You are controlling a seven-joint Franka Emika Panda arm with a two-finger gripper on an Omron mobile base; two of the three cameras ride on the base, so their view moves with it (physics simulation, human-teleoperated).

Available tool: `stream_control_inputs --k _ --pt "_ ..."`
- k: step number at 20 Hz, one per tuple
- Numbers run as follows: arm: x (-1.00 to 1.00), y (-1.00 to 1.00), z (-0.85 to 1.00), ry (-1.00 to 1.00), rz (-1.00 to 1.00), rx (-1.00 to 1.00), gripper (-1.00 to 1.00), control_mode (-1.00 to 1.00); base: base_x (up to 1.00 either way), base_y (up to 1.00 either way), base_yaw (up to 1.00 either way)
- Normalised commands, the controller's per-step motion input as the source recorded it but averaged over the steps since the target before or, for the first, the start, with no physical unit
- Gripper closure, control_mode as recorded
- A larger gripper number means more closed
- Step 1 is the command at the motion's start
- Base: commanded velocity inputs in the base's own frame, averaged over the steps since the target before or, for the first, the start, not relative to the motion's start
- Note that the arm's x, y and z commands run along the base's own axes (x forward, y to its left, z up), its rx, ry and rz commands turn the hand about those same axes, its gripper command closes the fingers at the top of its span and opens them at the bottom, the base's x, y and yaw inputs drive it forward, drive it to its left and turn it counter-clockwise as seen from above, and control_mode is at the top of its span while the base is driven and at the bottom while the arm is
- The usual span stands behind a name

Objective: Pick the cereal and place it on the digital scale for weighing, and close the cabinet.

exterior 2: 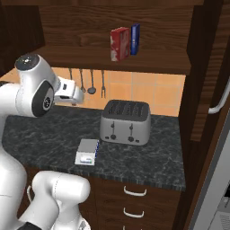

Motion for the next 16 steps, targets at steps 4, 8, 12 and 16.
stream_control_inputs --k 4,8,12,16 --pt "-0.09 -0.17 0.79 -0.16 -0.05 0.0 -1.0 -1.0 0.0 0.0 0.0" --pt "0.0 -0.33 0.73 -0.1 -0.11 0.0 -1.0 -1.0 0.0 0.0 0.0" --pt "0.0 -0.35 0.69 -0.17 -0.08 0.0 -1.0 -1.0 0.0 0.0 0.0" --pt "0.0 -0.24 0.47 -0.21 -0.04 0.0 -1.0 -1.0 0.0 0.0 0.0"
